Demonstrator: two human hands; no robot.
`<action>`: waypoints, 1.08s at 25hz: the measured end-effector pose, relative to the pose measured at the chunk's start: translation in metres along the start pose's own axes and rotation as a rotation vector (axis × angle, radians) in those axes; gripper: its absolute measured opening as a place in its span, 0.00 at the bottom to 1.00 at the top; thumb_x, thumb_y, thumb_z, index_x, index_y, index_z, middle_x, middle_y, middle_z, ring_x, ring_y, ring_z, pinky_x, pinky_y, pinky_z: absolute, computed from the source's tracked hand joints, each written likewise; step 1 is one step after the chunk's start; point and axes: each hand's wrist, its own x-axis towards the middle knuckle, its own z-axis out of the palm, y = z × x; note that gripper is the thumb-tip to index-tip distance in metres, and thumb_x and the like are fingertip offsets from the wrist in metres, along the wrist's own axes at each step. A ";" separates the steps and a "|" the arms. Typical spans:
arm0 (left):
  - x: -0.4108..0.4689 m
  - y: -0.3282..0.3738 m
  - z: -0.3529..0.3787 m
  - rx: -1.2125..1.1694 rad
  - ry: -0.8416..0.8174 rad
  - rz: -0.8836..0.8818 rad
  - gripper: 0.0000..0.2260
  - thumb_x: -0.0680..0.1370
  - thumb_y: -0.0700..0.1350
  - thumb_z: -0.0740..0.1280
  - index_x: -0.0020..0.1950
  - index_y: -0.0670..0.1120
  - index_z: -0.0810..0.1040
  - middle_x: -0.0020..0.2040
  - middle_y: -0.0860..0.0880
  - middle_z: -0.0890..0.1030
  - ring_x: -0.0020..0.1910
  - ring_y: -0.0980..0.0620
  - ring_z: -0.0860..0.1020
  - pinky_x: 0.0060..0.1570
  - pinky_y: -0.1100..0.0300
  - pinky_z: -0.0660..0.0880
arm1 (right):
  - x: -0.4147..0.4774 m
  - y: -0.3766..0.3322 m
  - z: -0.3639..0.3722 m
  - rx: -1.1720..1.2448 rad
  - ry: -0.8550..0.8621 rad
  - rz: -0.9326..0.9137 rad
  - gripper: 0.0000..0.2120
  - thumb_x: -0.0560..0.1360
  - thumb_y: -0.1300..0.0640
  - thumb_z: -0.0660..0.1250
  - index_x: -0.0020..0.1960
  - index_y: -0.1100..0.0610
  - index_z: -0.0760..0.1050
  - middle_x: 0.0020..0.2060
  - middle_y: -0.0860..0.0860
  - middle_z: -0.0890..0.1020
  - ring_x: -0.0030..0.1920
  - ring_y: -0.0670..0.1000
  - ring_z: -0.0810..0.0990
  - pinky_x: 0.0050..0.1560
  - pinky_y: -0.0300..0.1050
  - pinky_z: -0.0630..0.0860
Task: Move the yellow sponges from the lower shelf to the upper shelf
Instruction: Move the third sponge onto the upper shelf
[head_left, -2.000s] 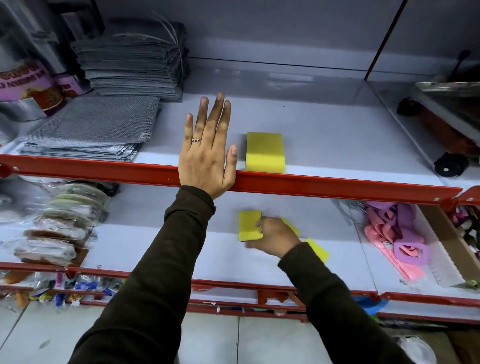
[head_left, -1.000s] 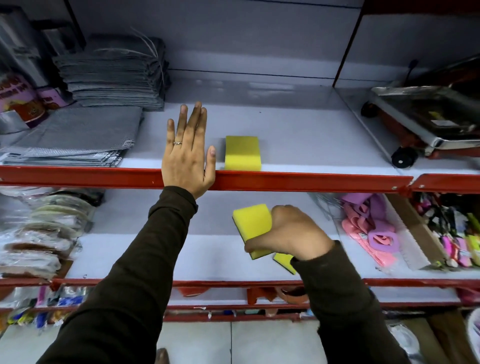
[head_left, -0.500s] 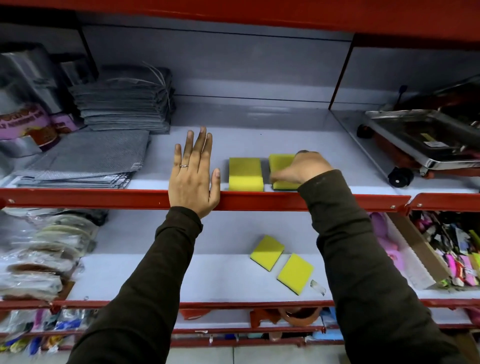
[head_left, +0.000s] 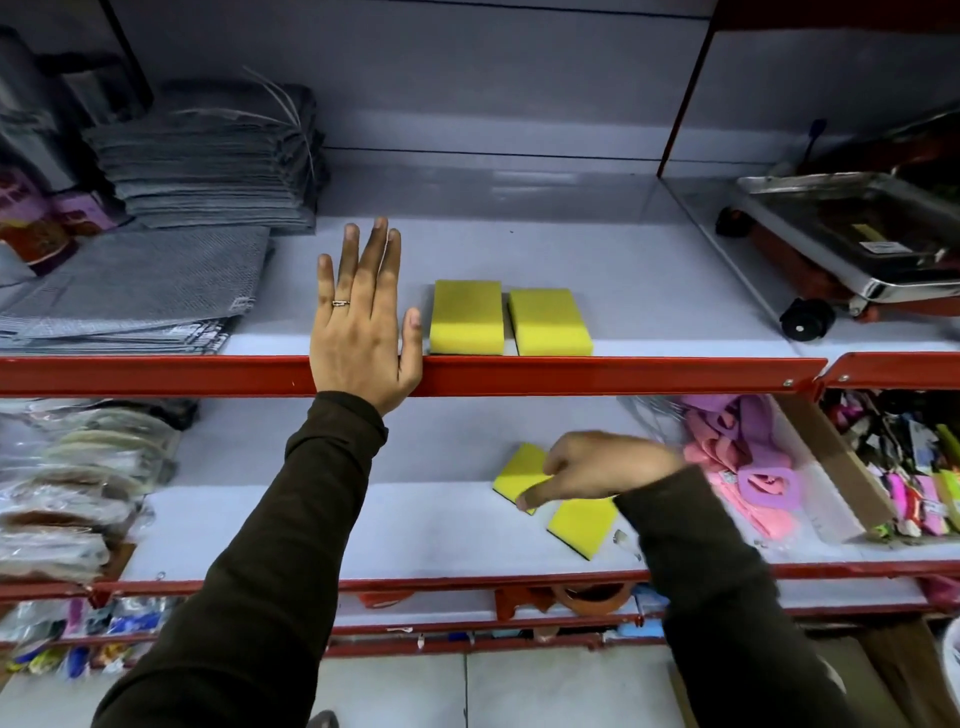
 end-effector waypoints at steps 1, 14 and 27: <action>0.000 0.000 0.000 0.005 -0.001 -0.001 0.31 0.81 0.51 0.51 0.83 0.41 0.52 0.84 0.42 0.55 0.83 0.41 0.52 0.82 0.46 0.43 | 0.032 0.006 0.017 -0.022 -0.032 0.067 0.28 0.69 0.34 0.71 0.58 0.54 0.79 0.55 0.52 0.81 0.55 0.53 0.80 0.53 0.46 0.76; 0.001 0.001 0.001 0.018 0.031 0.012 0.31 0.81 0.51 0.51 0.83 0.40 0.54 0.83 0.42 0.58 0.83 0.40 0.54 0.82 0.47 0.41 | 0.151 0.030 0.087 -0.098 0.180 0.123 0.49 0.63 0.45 0.77 0.75 0.64 0.59 0.66 0.59 0.69 0.67 0.60 0.69 0.66 0.52 0.73; 0.003 0.003 -0.004 -0.001 -0.003 -0.010 0.32 0.80 0.51 0.53 0.83 0.40 0.54 0.84 0.42 0.56 0.83 0.41 0.52 0.82 0.53 0.37 | -0.101 0.007 -0.087 -0.152 0.382 -0.034 0.45 0.55 0.43 0.83 0.68 0.49 0.68 0.58 0.48 0.74 0.58 0.50 0.76 0.60 0.48 0.76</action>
